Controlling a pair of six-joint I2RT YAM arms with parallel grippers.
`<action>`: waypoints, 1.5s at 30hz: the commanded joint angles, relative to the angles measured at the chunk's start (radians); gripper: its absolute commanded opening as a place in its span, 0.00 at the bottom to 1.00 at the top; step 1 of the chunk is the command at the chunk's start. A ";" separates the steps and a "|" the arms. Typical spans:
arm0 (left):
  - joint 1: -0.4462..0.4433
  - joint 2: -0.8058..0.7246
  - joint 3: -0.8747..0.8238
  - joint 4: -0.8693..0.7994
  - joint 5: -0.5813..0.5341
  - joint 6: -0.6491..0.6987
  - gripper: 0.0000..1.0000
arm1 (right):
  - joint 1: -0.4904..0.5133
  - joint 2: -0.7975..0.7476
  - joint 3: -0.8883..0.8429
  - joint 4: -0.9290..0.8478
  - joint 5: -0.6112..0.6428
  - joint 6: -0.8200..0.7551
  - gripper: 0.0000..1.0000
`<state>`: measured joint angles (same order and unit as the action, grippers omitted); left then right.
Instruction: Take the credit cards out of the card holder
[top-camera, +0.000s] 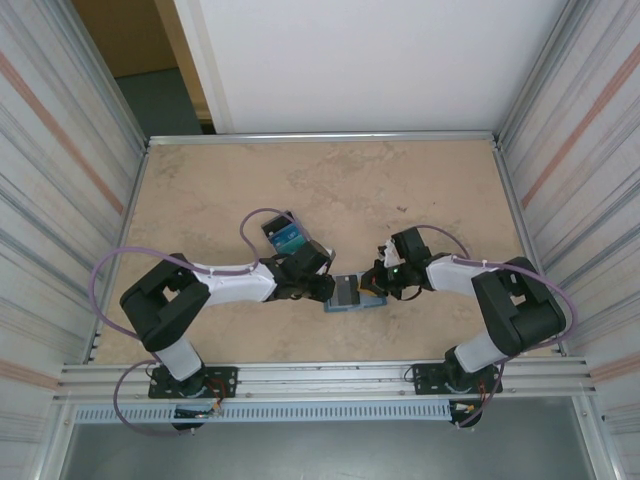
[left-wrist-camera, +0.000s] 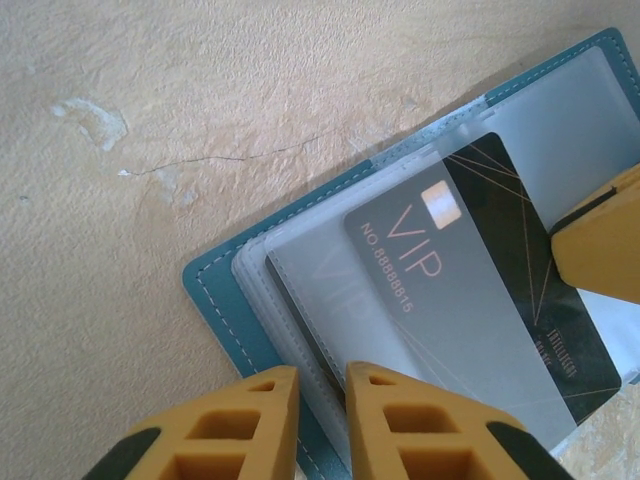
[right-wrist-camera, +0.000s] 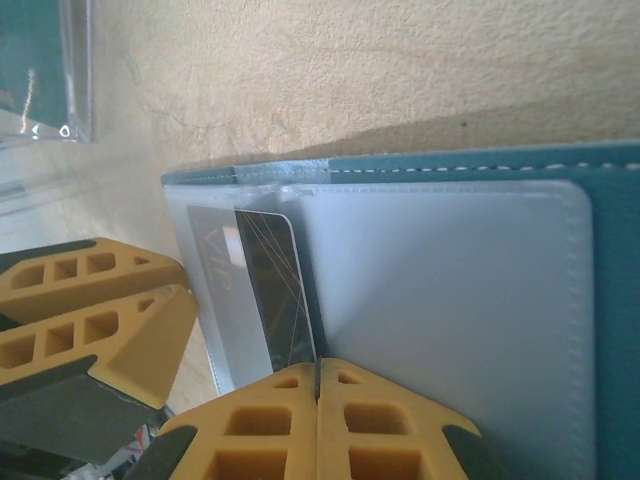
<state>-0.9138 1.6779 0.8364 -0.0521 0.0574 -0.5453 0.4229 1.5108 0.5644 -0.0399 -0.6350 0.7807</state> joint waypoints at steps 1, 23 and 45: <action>-0.006 0.020 0.015 -0.057 -0.026 0.026 0.21 | -0.009 -0.029 0.015 -0.062 0.027 -0.032 0.00; -0.010 -0.031 0.069 -0.105 -0.051 0.079 0.68 | -0.011 -0.046 0.003 -0.053 0.029 -0.001 0.15; -0.013 0.090 0.092 -0.182 -0.015 0.121 0.58 | -0.015 0.068 -0.053 0.118 -0.045 0.069 0.20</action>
<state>-0.9184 1.7161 0.9203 -0.1928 0.0219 -0.4480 0.4118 1.5459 0.5400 0.0639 -0.6689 0.8162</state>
